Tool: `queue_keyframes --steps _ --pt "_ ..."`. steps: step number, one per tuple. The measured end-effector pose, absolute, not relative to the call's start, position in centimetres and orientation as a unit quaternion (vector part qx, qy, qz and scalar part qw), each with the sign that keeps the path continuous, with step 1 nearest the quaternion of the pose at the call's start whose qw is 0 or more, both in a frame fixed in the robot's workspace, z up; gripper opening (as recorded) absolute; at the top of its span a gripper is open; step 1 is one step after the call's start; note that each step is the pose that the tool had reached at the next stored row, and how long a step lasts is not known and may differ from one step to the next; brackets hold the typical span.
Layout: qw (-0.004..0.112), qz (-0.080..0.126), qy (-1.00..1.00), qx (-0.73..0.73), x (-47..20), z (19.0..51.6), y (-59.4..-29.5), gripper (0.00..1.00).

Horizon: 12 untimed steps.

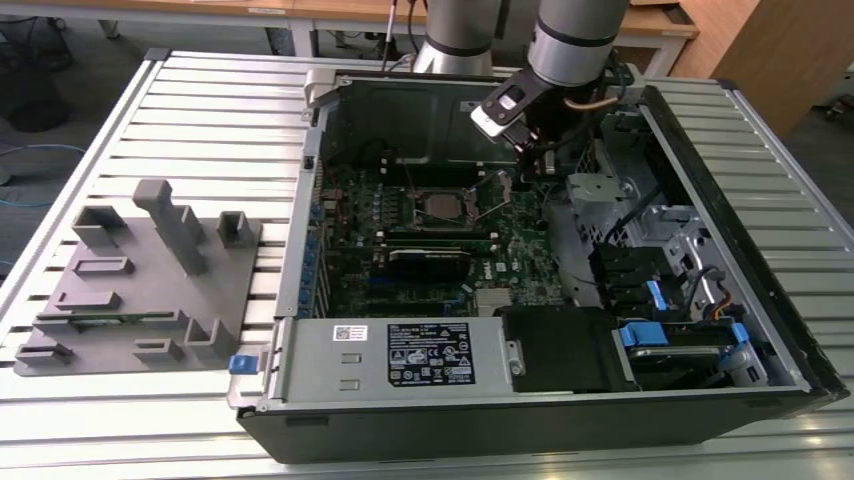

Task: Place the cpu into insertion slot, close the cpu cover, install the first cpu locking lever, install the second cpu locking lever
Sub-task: 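Close the cpu cover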

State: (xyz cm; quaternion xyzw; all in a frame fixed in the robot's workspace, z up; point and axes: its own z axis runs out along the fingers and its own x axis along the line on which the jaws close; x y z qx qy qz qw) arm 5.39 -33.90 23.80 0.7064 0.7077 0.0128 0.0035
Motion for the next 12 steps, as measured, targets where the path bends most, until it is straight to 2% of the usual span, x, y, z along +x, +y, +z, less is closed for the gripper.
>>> queue_keyframes --steps 12 --pt "0.004 0.014 0.708 0.706 4.4 23.8 -33.9 0.11"
